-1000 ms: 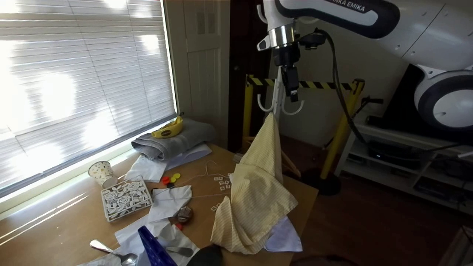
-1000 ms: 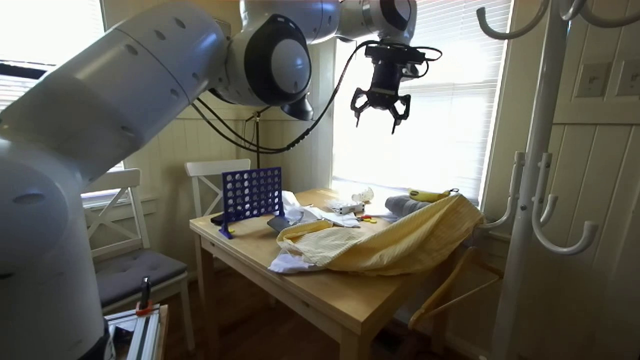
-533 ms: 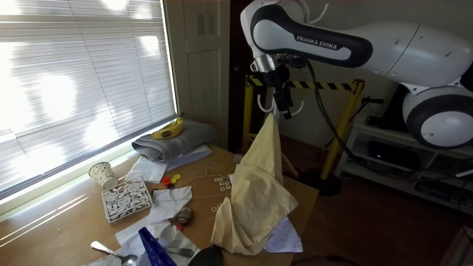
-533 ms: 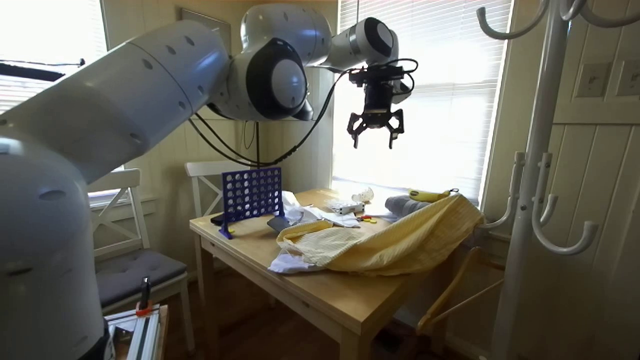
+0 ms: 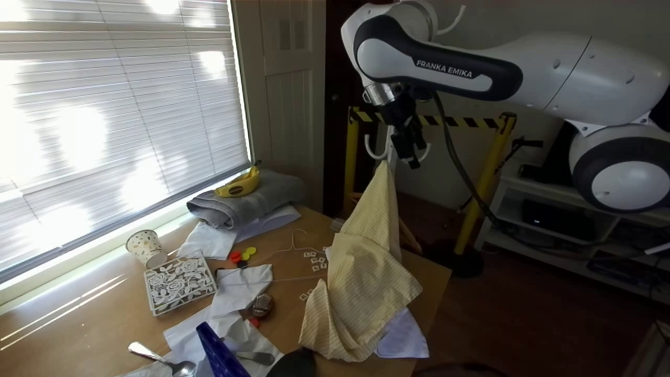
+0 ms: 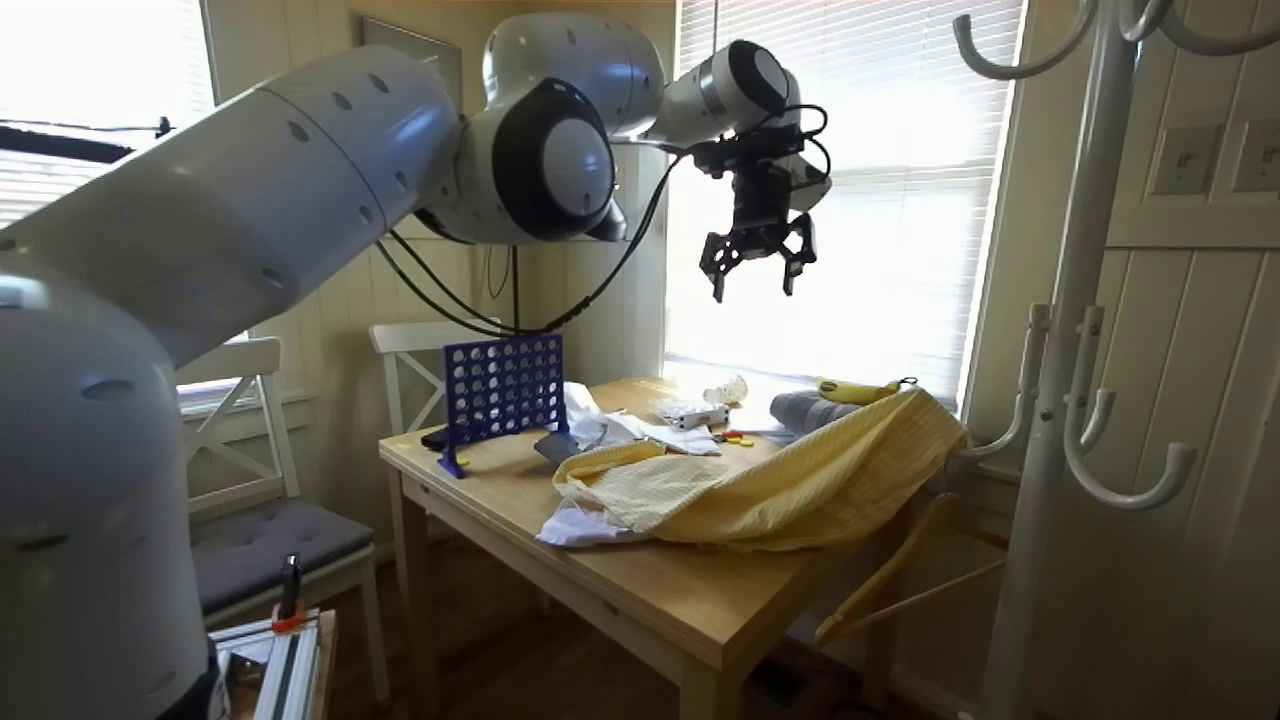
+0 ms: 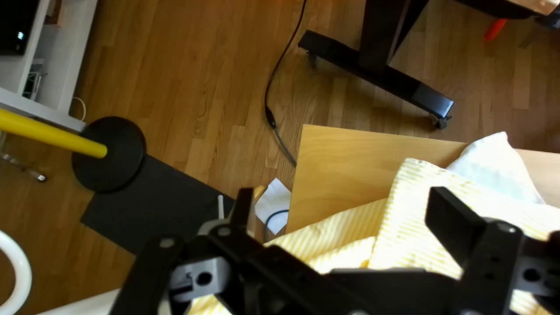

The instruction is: Put the yellow towel on the table

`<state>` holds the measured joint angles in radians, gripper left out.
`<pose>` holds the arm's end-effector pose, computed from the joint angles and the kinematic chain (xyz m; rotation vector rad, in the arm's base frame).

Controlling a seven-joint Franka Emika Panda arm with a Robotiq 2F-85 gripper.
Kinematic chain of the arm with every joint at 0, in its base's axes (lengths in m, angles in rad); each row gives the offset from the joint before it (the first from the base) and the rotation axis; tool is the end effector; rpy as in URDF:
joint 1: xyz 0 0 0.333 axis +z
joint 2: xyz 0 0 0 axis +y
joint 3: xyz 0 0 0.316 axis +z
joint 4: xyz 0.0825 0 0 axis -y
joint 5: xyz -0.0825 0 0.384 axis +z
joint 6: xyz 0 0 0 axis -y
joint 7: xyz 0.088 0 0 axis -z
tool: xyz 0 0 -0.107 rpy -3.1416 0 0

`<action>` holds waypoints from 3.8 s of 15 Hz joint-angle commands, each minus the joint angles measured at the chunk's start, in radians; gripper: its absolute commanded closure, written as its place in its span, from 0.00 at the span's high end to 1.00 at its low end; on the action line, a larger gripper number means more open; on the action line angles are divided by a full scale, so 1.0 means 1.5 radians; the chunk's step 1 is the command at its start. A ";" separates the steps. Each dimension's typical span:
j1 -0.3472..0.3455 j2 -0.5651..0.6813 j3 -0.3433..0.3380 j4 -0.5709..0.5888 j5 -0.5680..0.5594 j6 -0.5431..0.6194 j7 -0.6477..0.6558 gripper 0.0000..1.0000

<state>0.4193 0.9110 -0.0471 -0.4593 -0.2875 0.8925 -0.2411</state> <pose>0.6488 0.2309 0.4906 2.6560 0.6719 -0.6302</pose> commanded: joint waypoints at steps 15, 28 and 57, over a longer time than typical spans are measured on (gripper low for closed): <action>-0.079 0.070 0.011 0.027 0.109 0.172 0.334 1.00; -0.112 0.156 -0.064 0.027 0.087 0.401 0.676 1.00; 0.020 0.036 0.046 0.011 0.136 0.521 0.583 0.00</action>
<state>0.4386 0.9369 -0.0257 -0.4342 -0.1347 1.6287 0.7111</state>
